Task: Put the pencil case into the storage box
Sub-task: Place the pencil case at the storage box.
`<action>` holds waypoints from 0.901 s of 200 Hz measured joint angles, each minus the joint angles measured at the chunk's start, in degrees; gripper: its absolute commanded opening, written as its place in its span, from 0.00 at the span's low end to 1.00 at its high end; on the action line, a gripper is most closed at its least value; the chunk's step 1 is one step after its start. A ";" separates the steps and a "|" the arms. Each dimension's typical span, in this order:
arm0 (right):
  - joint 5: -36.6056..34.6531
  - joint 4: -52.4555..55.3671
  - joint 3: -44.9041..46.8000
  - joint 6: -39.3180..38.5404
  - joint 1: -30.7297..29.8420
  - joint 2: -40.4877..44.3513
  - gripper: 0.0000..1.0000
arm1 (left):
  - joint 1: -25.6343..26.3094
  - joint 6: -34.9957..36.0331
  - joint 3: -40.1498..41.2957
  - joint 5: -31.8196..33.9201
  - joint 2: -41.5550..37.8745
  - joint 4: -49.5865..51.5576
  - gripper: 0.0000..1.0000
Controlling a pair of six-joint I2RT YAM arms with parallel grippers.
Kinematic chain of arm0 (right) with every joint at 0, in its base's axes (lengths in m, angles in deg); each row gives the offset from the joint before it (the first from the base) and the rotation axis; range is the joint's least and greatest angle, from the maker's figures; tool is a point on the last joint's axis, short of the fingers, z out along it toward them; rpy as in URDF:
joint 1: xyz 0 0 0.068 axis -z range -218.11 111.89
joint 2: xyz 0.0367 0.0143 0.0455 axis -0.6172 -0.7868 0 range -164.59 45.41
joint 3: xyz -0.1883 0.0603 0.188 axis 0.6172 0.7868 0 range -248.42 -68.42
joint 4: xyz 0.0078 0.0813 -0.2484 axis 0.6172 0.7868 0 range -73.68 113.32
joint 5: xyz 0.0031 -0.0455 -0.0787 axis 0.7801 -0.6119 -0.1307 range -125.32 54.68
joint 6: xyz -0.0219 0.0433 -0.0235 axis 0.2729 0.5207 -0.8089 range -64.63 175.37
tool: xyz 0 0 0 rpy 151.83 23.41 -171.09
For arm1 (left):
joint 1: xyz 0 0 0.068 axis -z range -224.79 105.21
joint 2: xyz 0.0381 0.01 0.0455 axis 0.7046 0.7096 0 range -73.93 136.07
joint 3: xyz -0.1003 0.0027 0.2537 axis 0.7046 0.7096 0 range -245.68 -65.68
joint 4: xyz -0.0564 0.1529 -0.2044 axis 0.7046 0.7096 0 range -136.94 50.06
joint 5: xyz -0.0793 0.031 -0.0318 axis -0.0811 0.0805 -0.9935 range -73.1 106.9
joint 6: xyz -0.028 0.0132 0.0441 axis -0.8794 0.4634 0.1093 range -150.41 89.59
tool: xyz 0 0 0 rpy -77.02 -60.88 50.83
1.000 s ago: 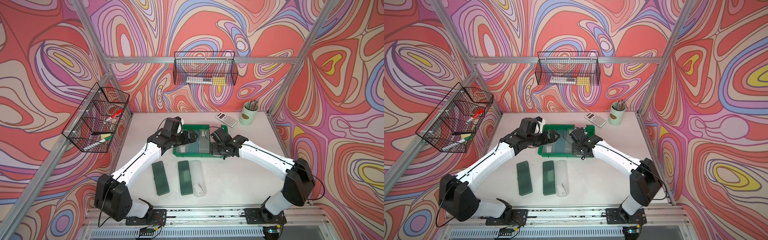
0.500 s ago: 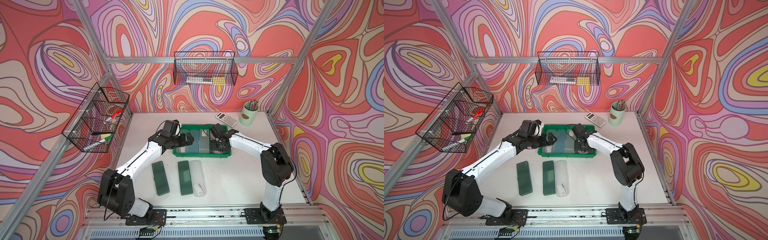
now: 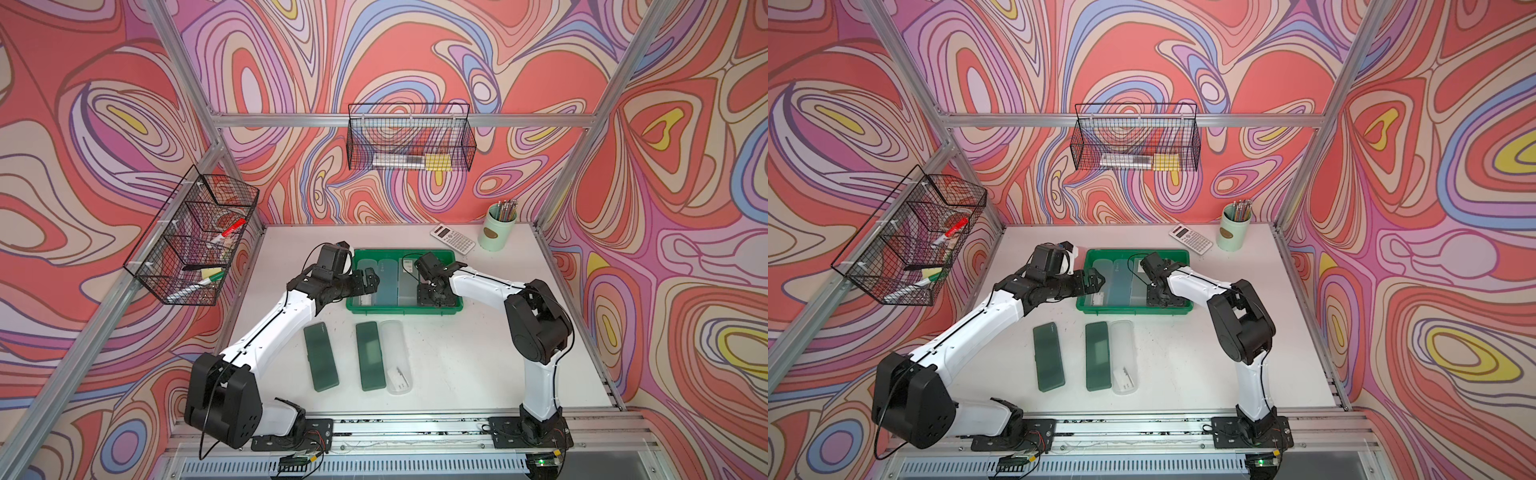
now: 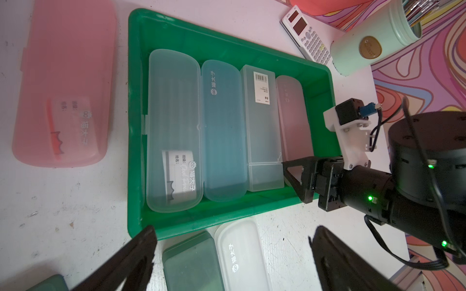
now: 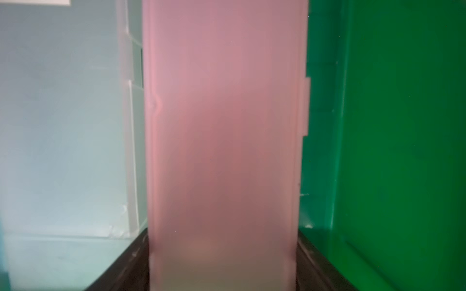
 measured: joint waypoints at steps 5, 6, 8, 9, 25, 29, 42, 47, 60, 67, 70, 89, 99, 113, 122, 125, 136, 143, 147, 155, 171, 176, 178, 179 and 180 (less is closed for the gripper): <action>0.07 -0.04 0.00 0.00 0.00 0.00 0.83 | 0.00 0.00 0.17 0.00 -0.07 0.00 0.99; 0.07 -0.07 0.00 0.00 0.00 0.00 0.84 | 0.00 0.00 0.24 0.00 -0.09 0.00 0.99; 0.07 -0.11 0.00 0.00 0.00 0.00 0.84 | 0.00 0.00 0.31 0.00 -0.11 0.00 0.99; 0.07 -0.13 0.00 -0.02 0.00 0.00 0.84 | 0.00 -0.02 0.37 -0.02 -0.11 0.00 0.99; 0.55 -0.50 0.00 -0.28 0.00 0.00 0.86 | 0.00 -0.07 1.11 0.00 -0.17 -0.09 0.99; 0.61 -0.57 0.00 -0.31 0.02 0.00 0.87 | 0.00 -0.09 1.36 0.02 -0.22 -0.13 0.99; 0.70 -0.70 0.00 -0.42 0.11 0.02 0.88 | -0.04 -0.46 2.78 0.44 -0.48 -0.52 1.00; 0.74 -0.76 0.00 -0.44 0.13 0.02 0.88 | -0.07 -0.68 3.52 0.61 -0.61 -0.59 0.99; 1.05 -1.07 0.00 -0.68 0.13 0.15 0.89 | -0.22 -1.16 5.49 1.18 -0.94 -0.63 0.99; 1.46 -1.44 0.07 -0.90 0.13 0.37 0.89 | -0.26 -1.62 6.51 1.46 -1.16 -0.66 0.99; 1.68 -1.66 0.13 -0.96 0.13 0.52 0.89 | -0.28 -1.77 7.02 1.57 -1.29 -0.68 0.99; 3.41 -3.21 0.68 -1.51 0.11 2.34 0.90 | -0.50 -2.78 10.05 2.23 -3.26 -0.63 0.99; 4.35 -4.22 0.83 -1.73 0.11 3.72 0.90 | -0.59 -3.23 11.13 2.67 -4.66 -0.61 0.99; 5.53 -5.57 0.92 -1.99 0.09 5.64 0.90 | -0.83 -3.58 12.04 3.28 -6.69 -0.59 0.99; 6.08 -6.38 1.05 -2.14 0.09 6.82 0.90 | -1.05 -3.69 12.46 3.52 -7.82 -0.61 0.99; 6.32 -6.71 1.11 -2.16 0.09 7.34 0.90 | -1.14 -3.69 12.59 3.58 -8.17 -0.61 0.99; 6.62 -7.52 1.55 -2.16 0.09 8.85 0.90 | -1.51 -3.69 13.11 3.91 -9.16 -0.59 0.99; 6.75 -8.00 1.99 -2.16 0.09 9.94 0.90 | -1.75 -3.69 13.51 4.09 -9.64 -0.59 0.99; 6.73 -8.20 2.34 -2.14 0.09 10.71 0.90 | -1.84 -3.67 13.79 4.11 -9.86 -0.59 0.99; 6.71 -8.63 3.34 -2.12 0.09 12.41 0.90 | -2.05 -3.63 14.43 4.07 -10.19 -0.70 0.99; 6.49 -9.40 5.95 -1.97 -0.02 16.90 0.89 | -2.19 -3.08 15.02 3.04 -9.81 -0.68 0.99; 6.47 -9.77 6.95 -1.88 -0.02 18.62 0.89 | -2.19 -2.80 14.99 2.49 -9.27 -0.74 0.99; 6.43 -9.81 7.21 -1.86 -0.02 19.15 0.89 | -2.19 -2.71 14.97 2.27 -9.07 -0.83 0.99; 6.36 -9.92 7.48 -1.81 -0.02 19.69 0.89 | -2.19 -2.56 14.95 2.10 -8.81 -0.87 0.99; 6.34 -9.97 7.63 -1.79 -0.02 19.96 0.89 | -2.19 -2.51 14.95 2.01 -8.70 -0.87 0.99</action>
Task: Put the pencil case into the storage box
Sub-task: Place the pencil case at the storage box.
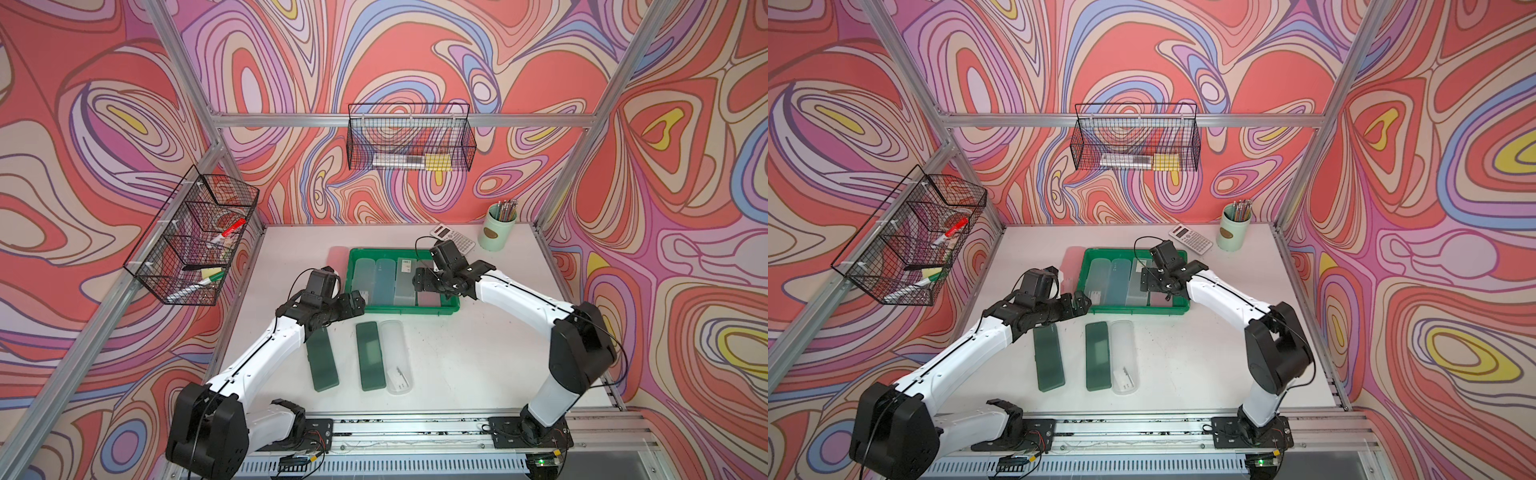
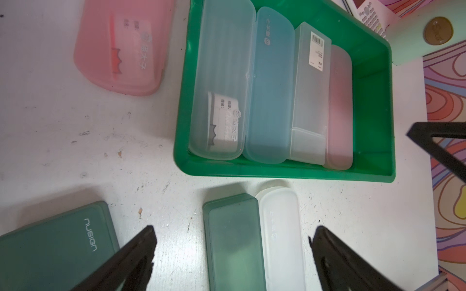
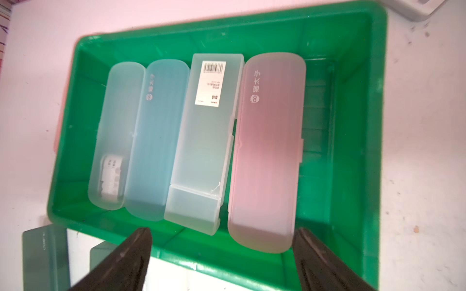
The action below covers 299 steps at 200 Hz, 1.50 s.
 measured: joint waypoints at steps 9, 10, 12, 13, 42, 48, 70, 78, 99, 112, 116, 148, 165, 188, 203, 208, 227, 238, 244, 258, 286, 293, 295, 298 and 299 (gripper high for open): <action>0.00 -0.48 1.60 0.20 0.00 2.97 0.89 | 0.00 0.44 -0.24 -1.01 1.40 -0.11 0.99; -0.02 -0.52 1.70 0.24 0.00 3.23 0.88 | 0.00 0.46 -0.26 -1.05 1.55 -0.11 0.99; -0.11 -0.61 2.12 0.33 0.00 4.07 0.88 | 0.00 0.57 -0.31 -1.31 2.03 -0.20 0.99; -0.13 -0.70 2.25 0.33 0.00 4.33 0.88 | 0.00 0.61 -0.31 -1.40 2.21 -0.26 0.99; -0.02 -2.19 7.56 0.79 -0.15 12.79 0.88 | 0.00 1.01 -0.48 -2.95 6.60 -1.36 0.99; 0.11 -2.23 8.61 0.81 -0.15 14.14 0.88 | 0.00 1.01 -0.48 -3.23 7.08 -1.57 0.99; 0.39 -2.27 12.35 0.98 -0.15 17.97 0.87 | 0.00 0.52 -0.48 -4.48 8.02 -3.28 0.99; 0.44 -2.25 13.60 0.98 -0.15 18.99 0.87 | 0.00 0.31 -0.48 -5.25 8.46 -4.11 0.99; 0.79 -2.10 16.17 0.96 -0.15 21.20 0.86 | 0.28 -0.66 -0.52 -6.88 10.43 -6.14 0.99; 0.81 -1.90 16.87 0.98 -0.17 21.86 0.85 | 0.87 -1.18 -0.66 -7.28 11.47 -6.93 0.99; 0.76 -1.73 16.92 1.03 -0.17 21.90 0.85 | 1.11 -1.27 -0.70 -7.34 11.63 -7.06 0.99; 0.24 -1.09 16.68 1.20 -0.22 21.09 0.81 | 3.78 -2.25 -1.51 -7.96 11.72 -7.76 0.99; 0.35 -1.09 15.61 1.20 -0.22 18.64 0.81 | 4.48 -2.27 -2.10 -8.13 11.43 -7.82 0.99; 1.05 -1.22 12.92 1.18 -0.22 13.66 0.81 | 4.55 -1.79 -2.34 -6.43 9.07 -6.80 0.99; 1.46 -1.81 11.54 1.20 -0.26 11.15 0.81 | 4.52 -0.76 -2.64 -3.10 6.14 -5.03 0.99; 1.68 -2.23 11.28 1.22 -0.33 10.47 0.81 | 4.39 -0.35 -2.64 -2.03 4.98 -4.68 0.99; 2.49 -3.87 10.82 1.70 -0.52 8.90 0.81 | 2.97 1.05 -2.62 0.59 1.49 -4.26 0.99; 2.99 -4.76 10.71 1.97 -0.76 8.09 0.81 | 1.70 1.57 -2.62 1.27 0.90 -4.33 0.99; 3.13 -5.18 10.60 2.14 -0.94 7.63 0.81 | 1.07 1.90 -2.62 1.44 1.11 -4.33 0.99; 3.19 -5.68 10.08 2.51 -1.40 6.43 0.80 | 0.13 2.34 -2.64 1.73 2.97 -4.76 1.00; 2.64 -5.46 8.09 3.34 -1.90 3.61 0.80 | 0.07 2.54 -3.76 0.59 10.32 -6.05 0.99; 2.45 -5.14 7.32 3.45 -2.01 2.91 0.80 | 0.07 2.47 -4.22 -0.09 12.09 -6.84 0.99; 2.34 -5.03 7.08 3.45 -2.03 2.71 0.80 | 0.07 2.49 -4.31 -0.24 12.41 -7.02 0.99; 2.21 -4.98 6.78 3.50 -2.03 2.45 0.80 | 0.07 2.40 -4.44 -0.52 13.07 -7.48 0.99; 2.16 -4.96 6.69 3.50 -2.03 2.36 0.80 | 0.07 2.32 -4.48 -0.59 13.22 -7.61 0.99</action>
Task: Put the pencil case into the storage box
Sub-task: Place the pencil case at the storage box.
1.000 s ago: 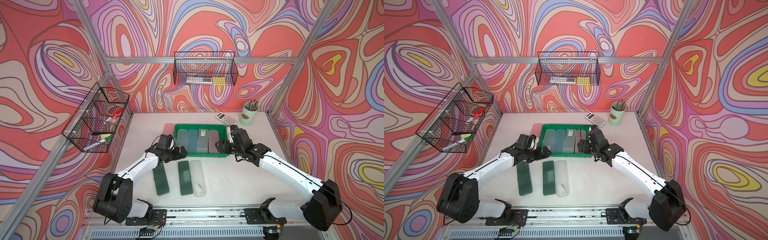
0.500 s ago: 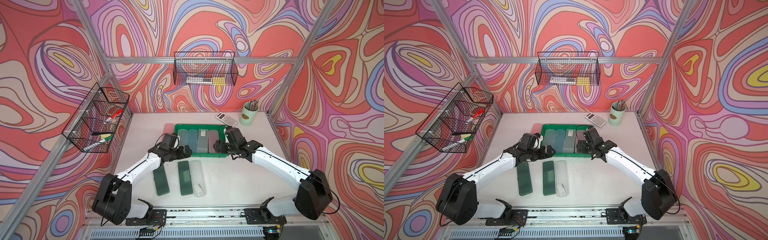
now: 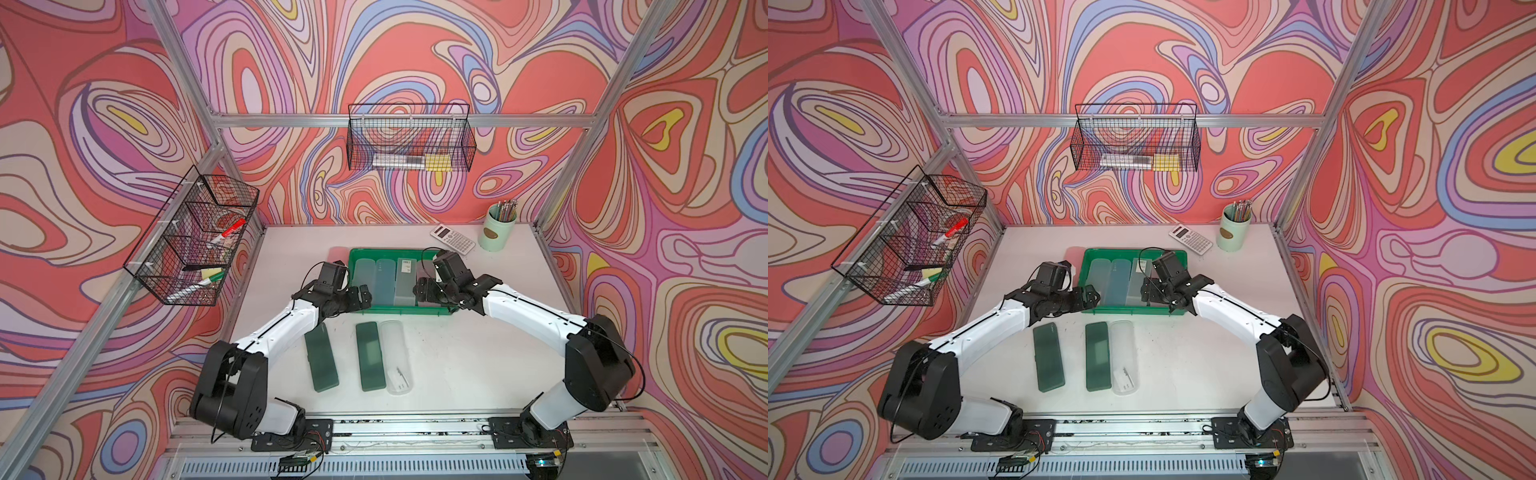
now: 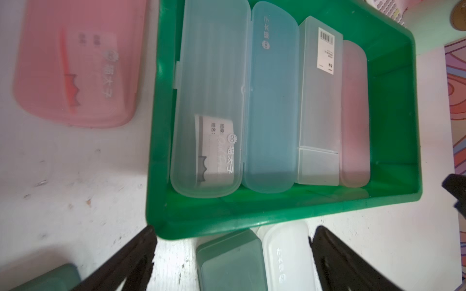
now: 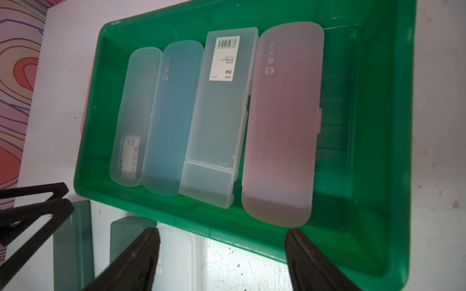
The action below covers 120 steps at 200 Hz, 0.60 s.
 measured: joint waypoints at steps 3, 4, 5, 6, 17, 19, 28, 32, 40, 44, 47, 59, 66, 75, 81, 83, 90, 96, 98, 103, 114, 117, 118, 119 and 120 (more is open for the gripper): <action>-0.17 0.13 -0.31 0.07 0.00 -0.20 0.80 | 0.00 0.04 -0.11 -0.35 0.50 -0.63 0.99; -0.28 0.20 -0.46 0.04 0.00 -0.31 0.80 | 0.00 -0.02 -0.15 -0.44 0.59 -0.90 0.99; -0.33 0.22 -0.52 0.04 0.00 -0.37 0.80 | 0.00 -0.09 -0.20 -0.48 0.66 -1.11 0.99; -0.39 0.24 -0.61 0.07 0.00 -0.42 0.80 | 0.00 -0.24 -0.28 -0.61 0.81 -1.38 0.99; -1.29 0.85 -1.86 0.13 0.00 -1.25 0.80 | 0.00 -0.74 -0.59 -1.64 1.64 -3.43 0.99; -1.53 1.03 -2.12 0.13 0.00 -1.44 0.81 | 0.00 -0.92 -0.59 -1.75 1.73 -3.69 0.99; -2.60 1.95 -3.41 0.46 0.00 -2.56 0.83 | 0.00 -1.44 -0.59 -2.51 2.23 -4.72 0.99; -3.10 2.36 -4.00 0.46 0.00 -3.10 0.83 | 0.00 -1.57 -0.61 -2.84 2.38 -5.07 0.99; -4.15 3.06 -5.11 0.72 0.00 -4.46 0.85 | 0.00 -1.97 -0.61 -3.52 2.75 -5.75 0.99; -4.57 3.39 -5.62 0.79 0.00 -5.09 0.85 | 0.00 -2.10 -0.61 -3.82 2.89 -6.03 0.99; -4.90 3.56 -5.95 0.83 0.00 -5.64 0.85 | 0.00 -2.21 -0.61 -4.04 2.97 -6.16 0.99; -5.97 4.17 -7.08 1.01 0.00 -7.96 0.86 | 0.00 -2.40 -0.61 -4.90 3.10 -6.67 0.99; -6.38 4.35 -7.54 1.11 0.00 -9.25 0.87 | 0.00 -2.58 -0.61 -5.38 3.10 -6.95 0.99; -6.82 4.74 -8.26 1.14 0.04 -11.08 0.88 | 0.00 -2.80 -0.61 -5.99 3.10 -7.37 0.99; -7.06 5.01 -8.74 1.11 0.17 -12.37 0.88 | 0.00 -2.86 -0.61 -6.21 3.10 -7.56 0.99; -7.13 5.07 -8.87 1.14 0.22 -12.63 0.88 | 0.00 -2.93 -0.61 -6.32 3.10 -7.61 0.99; -7.39 5.46 -9.51 1.11 0.39 -14.03 0.89 | 0.00 -3.06 -0.61 -6.58 3.08 -7.72 0.99; -7.63 5.77 -10.05 1.11 0.66 -15.08 0.90 | 0.00 -3.08 -0.59 -6.80 3.08 -7.82 0.99; -7.69 5.84 -10.16 1.14 0.70 -15.32 0.90 | 0.00 -3.08 -0.57 -6.91 3.08 -7.87 0.99; -7.89 5.99 -10.54 1.11 1.05 -16.02 0.90 | 0.00 -3.08 -0.55 -7.15 3.06 -8.00 0.99; -8.39 6.05 -10.80 1.11 1.95 -16.85 0.91 | 0.00 -3.08 -0.48 -7.58 3.02 -8.09 0.99; -8.50 6.05 -10.80 1.14 2.16 -16.92 0.91 | 0.00 -3.08 -0.46 -7.69 2.99 -8.09 0.99; -8.55 6.05 -10.80 1.11 2.23 -16.94 0.91 | 0.00 -3.08 -0.46 -7.69 2.99 -8.09 0.99; -8.57 6.05 -10.80 1.11 2.36 -16.96 0.91 | 0.00 -3.08 -0.46 -7.69 2.99 -8.09 0.99; -8.57 6.08 -10.80 1.14 2.45 -16.96 0.91 | 0.00 -3.08 -0.46 -7.74 2.97 -8.09 0.99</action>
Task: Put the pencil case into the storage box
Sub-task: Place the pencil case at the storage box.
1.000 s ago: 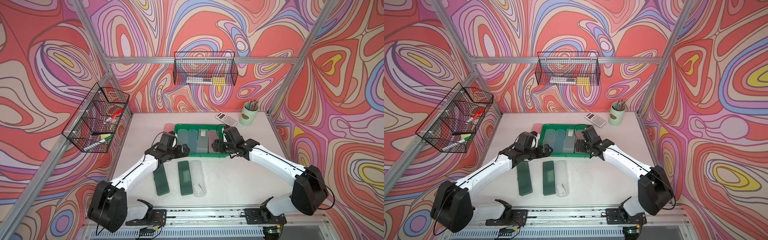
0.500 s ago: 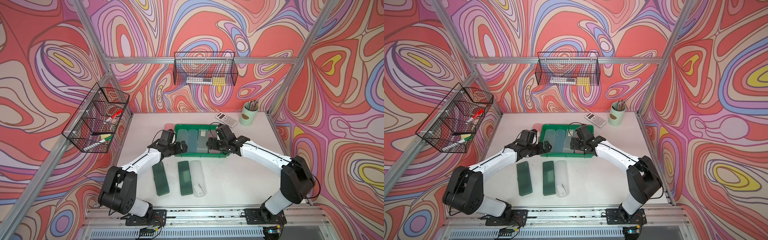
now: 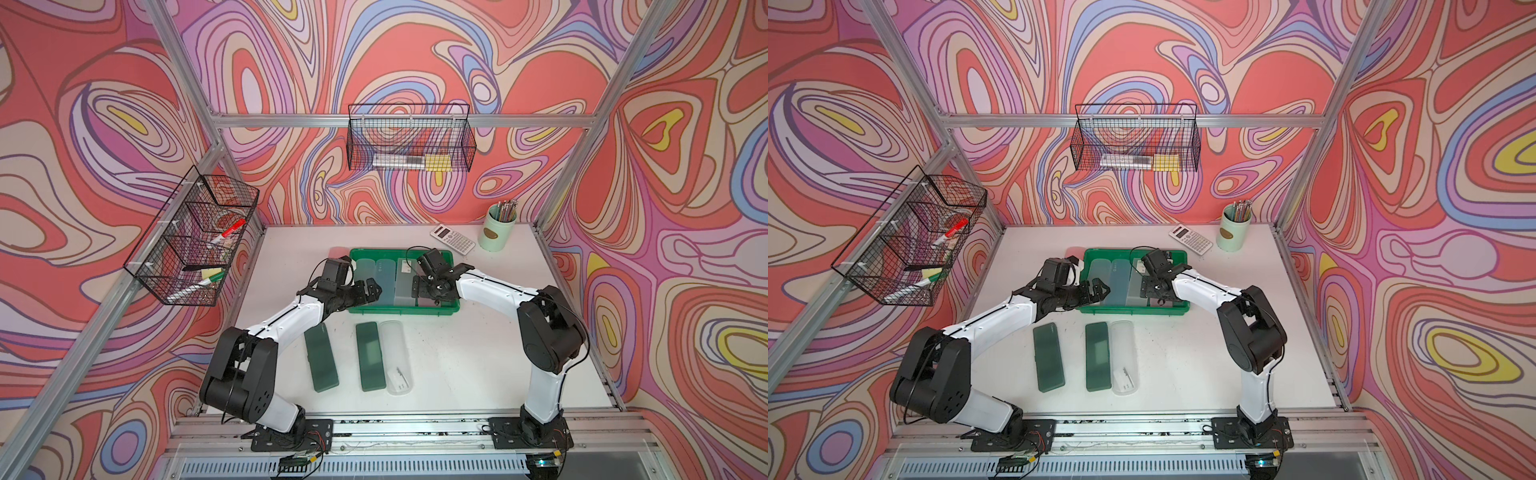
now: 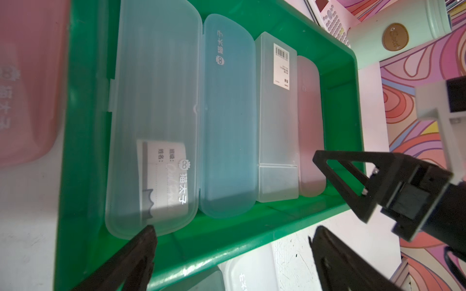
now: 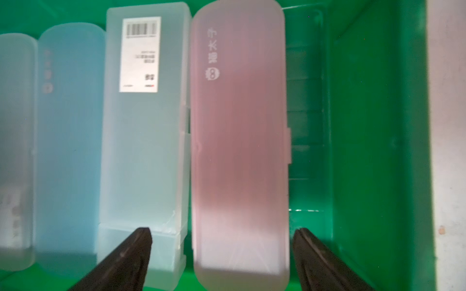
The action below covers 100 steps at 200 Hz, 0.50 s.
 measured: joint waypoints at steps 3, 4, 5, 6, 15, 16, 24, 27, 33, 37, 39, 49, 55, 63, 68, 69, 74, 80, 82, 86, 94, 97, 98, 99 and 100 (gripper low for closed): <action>-0.04 0.02 0.00 -0.02 0.26 -0.04 0.91 | 0.00 0.00 0.02 -0.07 0.00 0.00 0.99; -0.04 0.02 0.00 -0.02 0.33 -0.04 0.91 | 0.00 0.00 0.02 -0.09 0.00 0.00 0.99; -0.09 0.02 0.00 -0.02 0.46 -0.07 0.91 | 0.00 0.00 0.02 -0.11 -0.02 0.00 0.99; -0.09 0.00 0.00 -0.02 0.55 -0.07 0.91 | 0.00 0.02 0.02 -0.11 -0.07 0.02 0.99; -0.15 -0.07 -0.04 -0.09 1.31 -0.09 0.91 | 0.00 0.04 0.09 -0.13 -0.28 0.09 0.99; -0.15 -0.09 -0.04 -0.09 1.36 -0.09 0.91 | 0.00 0.04 0.09 -0.13 -0.31 0.11 0.99; -0.13 -0.13 -0.15 -0.26 1.90 -0.24 0.91 | 0.00 0.07 0.13 -0.07 -0.70 0.39 0.99; -0.09 -0.15 -0.22 -0.33 2.08 -0.37 0.91 | 0.00 0.09 0.15 0.04 -0.92 0.52 0.99; 0.02 -0.17 -0.46 -0.50 2.36 -0.70 0.91 | 0.00 0.15 0.17 0.26 -1.33 0.76 0.99; 0.15 -0.31 -0.59 -0.61 2.47 -0.92 0.91 | 0.00 0.17 0.17 0.35 -1.75 0.92 0.99; 0.28 -0.42 -0.68 -0.70 2.51 -1.09 0.91 | 0.00 0.20 0.17 0.37 -1.90 0.96 0.99; 0.98 -1.03 -0.81 -0.94 2.51 -1.79 0.91 | 0.00 0.20 0.17 0.57 -2.91 1.01 0.99; 1.55 -1.29 -0.81 -1.01 2.45 -2.16 0.91 | 0.00 0.17 0.17 0.59 -3.43 1.01 0.99; 2.25 -1.53 -0.81 -1.09 2.43 -2.58 0.91 | 0.00 0.17 0.17 0.59 -4.13 1.01 0.99; 2.78 -1.75 -0.81 -1.09 2.34 -2.82 0.91 | 0.00 0.15 0.17 0.70 -4.57 1.03 0.99; 2.84 -1.79 -0.81 -1.11 2.34 -2.86 0.91 | 0.00 0.15 0.17 0.72 -4.61 1.03 0.99; 3.37 -2.01 -0.81 -1.11 2.32 -3.02 0.91 | 0.00 0.17 0.17 0.87 -4.94 1.11 0.99; 3.87 -2.29 -0.79 -1.09 2.27 -3.10 0.91 | 0.00 0.20 0.17 1.22 -5.31 1.25 0.99; 4.02 -2.36 -0.79 -1.09 2.27 -3.13 0.91 | 0.00 0.20 0.17 1.44 -5.46 1.36 0.99; 4.46 -2.51 -0.81 -1.09 2.27 -3.13 0.91 | 0.00 0.24 0.17 1.81 -5.68 1.57 0.99; 5.01 -2.89 -0.79 -1.09 2.27 -3.15 0.91 | -0.04 0.28 0.17 2.62 -6.12 2.05 0.99; 5.22 -3.04 -0.81 -1.09 2.27 -3.15 0.91 | -0.07 0.26 0.17 2.84 -6.23 2.12 0.99; 5.25 -3.08 -0.81 -1.09 2.27 -3.15 0.90 | -0.09 0.31 0.17 2.99 -6.32 2.23 0.99; 5.35 -3.17 -0.81 -1.09 2.27 -3.17 0.90 | -0.09 0.31 0.17 3.08 -6.34 2.27 0.99; 5.42 -3.19 -0.81 -1.09 2.27 -3.19 0.90 | -0.13 0.33 0.17 3.15 -6.36 2.29 0.99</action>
